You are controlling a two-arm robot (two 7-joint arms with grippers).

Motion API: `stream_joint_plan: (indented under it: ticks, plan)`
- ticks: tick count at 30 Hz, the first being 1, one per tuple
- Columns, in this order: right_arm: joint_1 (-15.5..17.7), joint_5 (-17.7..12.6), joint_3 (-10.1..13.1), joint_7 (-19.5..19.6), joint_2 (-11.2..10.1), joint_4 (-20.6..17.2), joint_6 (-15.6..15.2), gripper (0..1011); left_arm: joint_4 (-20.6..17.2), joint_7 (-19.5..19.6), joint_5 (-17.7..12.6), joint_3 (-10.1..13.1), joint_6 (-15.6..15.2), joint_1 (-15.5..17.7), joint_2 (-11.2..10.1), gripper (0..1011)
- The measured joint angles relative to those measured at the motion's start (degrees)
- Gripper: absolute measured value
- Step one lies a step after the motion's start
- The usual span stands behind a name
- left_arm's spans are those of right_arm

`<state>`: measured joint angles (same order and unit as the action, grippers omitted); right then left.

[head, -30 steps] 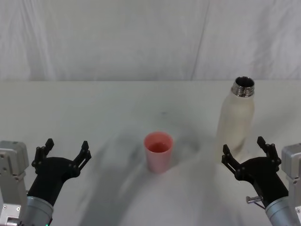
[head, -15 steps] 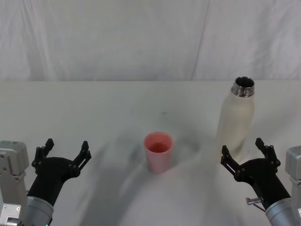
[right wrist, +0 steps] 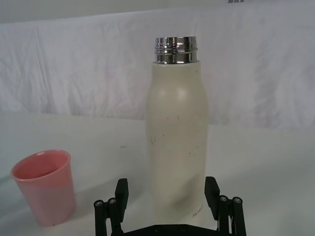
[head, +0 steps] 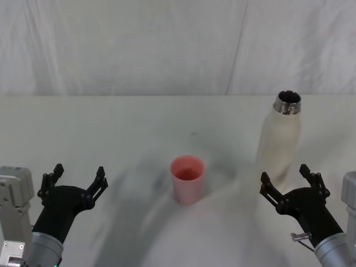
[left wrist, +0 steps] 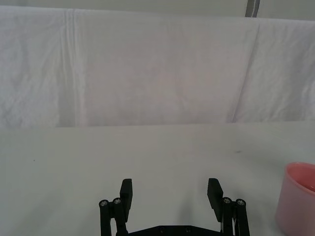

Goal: Grasp the thermos with one hand and pour water into the cup lid.

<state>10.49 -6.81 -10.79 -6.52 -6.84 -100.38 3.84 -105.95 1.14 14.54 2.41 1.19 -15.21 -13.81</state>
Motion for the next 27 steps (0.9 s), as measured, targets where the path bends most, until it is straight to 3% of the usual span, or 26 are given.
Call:
stream_joint_plan:
  ticks: [27]
  plan:
    - [-3.74,-1.51,0.79,-3.2,-0.97,3.2,-2.45,1000,0.0,0.0,0.0,0.0,0.0,0.0,0.0,1001]
